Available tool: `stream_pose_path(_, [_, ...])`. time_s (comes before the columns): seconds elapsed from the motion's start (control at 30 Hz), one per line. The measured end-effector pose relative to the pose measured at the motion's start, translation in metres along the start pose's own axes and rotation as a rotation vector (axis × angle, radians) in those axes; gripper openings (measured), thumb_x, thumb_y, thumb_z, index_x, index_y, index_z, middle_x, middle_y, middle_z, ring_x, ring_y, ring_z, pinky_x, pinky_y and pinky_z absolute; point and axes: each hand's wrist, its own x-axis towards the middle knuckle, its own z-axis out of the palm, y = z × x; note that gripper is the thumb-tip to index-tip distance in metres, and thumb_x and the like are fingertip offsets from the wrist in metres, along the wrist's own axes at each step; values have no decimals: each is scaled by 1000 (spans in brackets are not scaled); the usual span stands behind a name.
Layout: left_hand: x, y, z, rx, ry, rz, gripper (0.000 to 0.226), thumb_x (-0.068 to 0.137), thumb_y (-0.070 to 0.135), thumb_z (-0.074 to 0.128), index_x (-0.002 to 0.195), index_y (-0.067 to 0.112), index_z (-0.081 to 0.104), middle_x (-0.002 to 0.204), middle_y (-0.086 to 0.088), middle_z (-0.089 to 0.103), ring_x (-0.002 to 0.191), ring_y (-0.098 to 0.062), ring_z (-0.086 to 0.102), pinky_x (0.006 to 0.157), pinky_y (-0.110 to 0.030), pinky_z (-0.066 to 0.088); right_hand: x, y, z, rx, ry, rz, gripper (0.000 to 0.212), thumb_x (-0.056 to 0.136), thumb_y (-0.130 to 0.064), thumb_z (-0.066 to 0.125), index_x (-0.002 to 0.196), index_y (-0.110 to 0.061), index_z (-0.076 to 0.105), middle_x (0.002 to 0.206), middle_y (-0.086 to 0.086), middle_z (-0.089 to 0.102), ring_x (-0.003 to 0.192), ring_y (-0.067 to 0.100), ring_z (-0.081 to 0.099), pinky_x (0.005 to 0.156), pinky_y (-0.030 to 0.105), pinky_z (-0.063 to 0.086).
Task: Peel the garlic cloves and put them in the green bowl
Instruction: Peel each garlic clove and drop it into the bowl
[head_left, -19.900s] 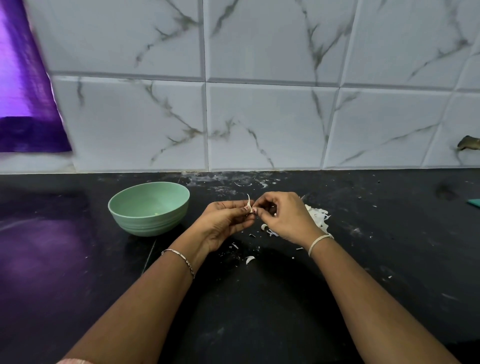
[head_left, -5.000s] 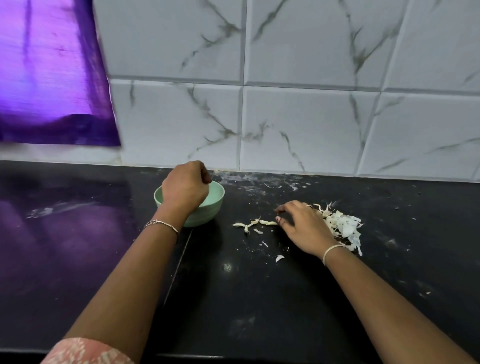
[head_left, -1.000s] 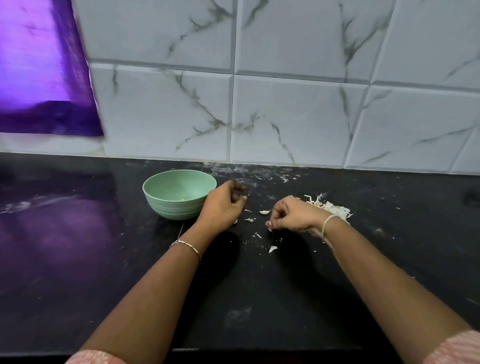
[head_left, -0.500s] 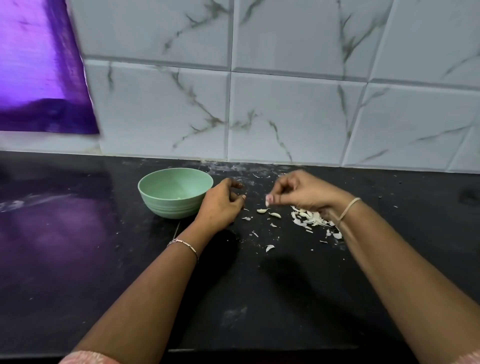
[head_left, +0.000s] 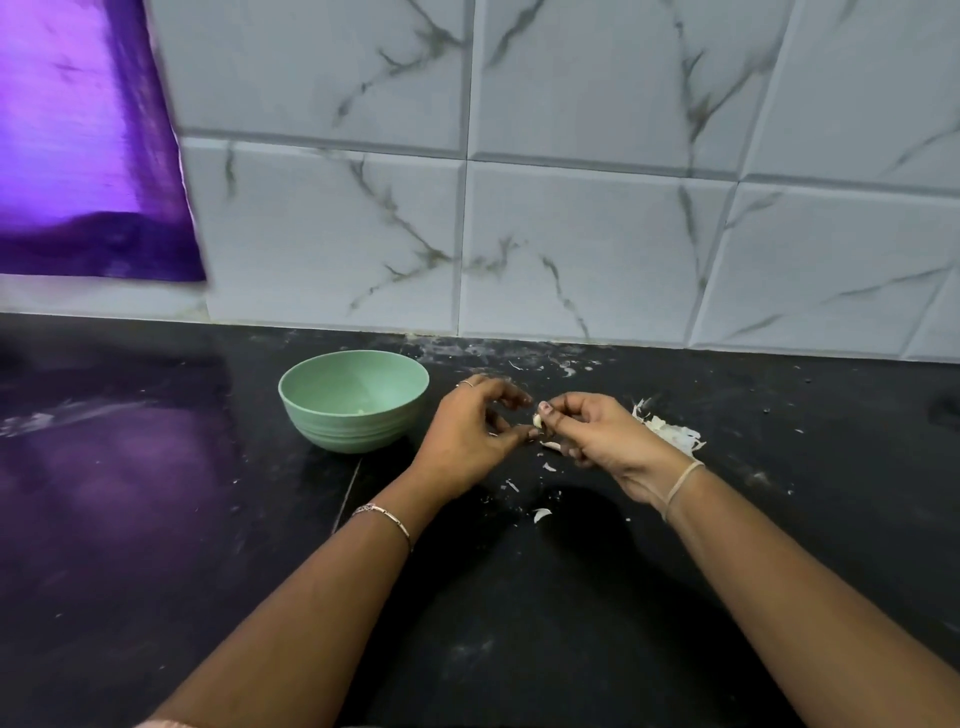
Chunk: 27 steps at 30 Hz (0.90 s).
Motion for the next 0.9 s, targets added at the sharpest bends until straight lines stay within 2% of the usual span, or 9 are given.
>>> stream_pose_path(0.13, [2,-1,8,-81,79,17,19,77,12,81,88,24,70,90,9,65,67,-11,62,65,-18,51,1,4,7,206,13,57,20,99,-34,51,90,-17,59,80,0,55,44,1,34,38,12,24])
stream_pose_path(0.3, [3,1,13,-161,82,-65,11,85,19,75,85,29,69,82,16,70,69,-7,63,63,-31,56,5,9,11,234,78,55,30,98,-40,49,95,-14,62,70,0,46,43,2,34,38,13,23])
stream_pose_path(0.37, [4,1,14,-170,117,-98,12,86,20,73,82,30,68,76,17,69,63,-5,62,62,-28,56,6,9,10,210,177,26,29,97,-39,52,96,-12,62,69,0,47,44,3,37,39,14,27])
stream_pose_path(0.47, [4,-1,14,-139,157,-113,5,85,18,74,83,22,71,73,15,69,55,2,59,56,-15,49,6,9,4,178,326,-85,21,92,-31,64,92,-10,65,71,1,55,49,4,44,43,12,35])
stream_pose_path(0.53, [4,-1,14,-144,157,-116,5,83,16,75,86,16,71,76,10,71,57,2,61,56,-15,50,3,6,3,195,292,-118,18,87,-29,70,88,-12,69,78,4,65,54,2,53,47,12,40])
stream_pose_path(0.6, [5,0,14,-196,142,-133,7,82,13,76,87,13,70,77,5,72,62,-1,64,60,-22,56,2,6,5,207,238,-107,16,83,-30,73,86,-15,72,82,4,71,62,2,58,52,13,43])
stream_pose_path(0.73, [7,0,13,-201,84,-111,14,81,9,77,89,18,71,78,4,72,69,-8,68,67,-32,60,5,8,4,225,216,-88,12,79,-27,77,81,-15,73,77,1,73,65,5,60,54,15,44])
stream_pose_path(0.8, [6,0,11,-174,66,-107,15,81,9,77,88,22,72,73,2,72,62,-10,68,62,-30,59,6,9,4,238,207,-80,12,80,-25,76,80,-14,73,73,1,72,62,5,59,55,15,44])
stream_pose_path(0.9, [5,3,9,-207,46,-141,12,84,7,74,88,17,73,63,5,67,50,-3,63,54,-20,55,6,11,6,252,193,-81,13,85,-23,72,80,-12,71,67,0,66,58,4,57,53,15,43])
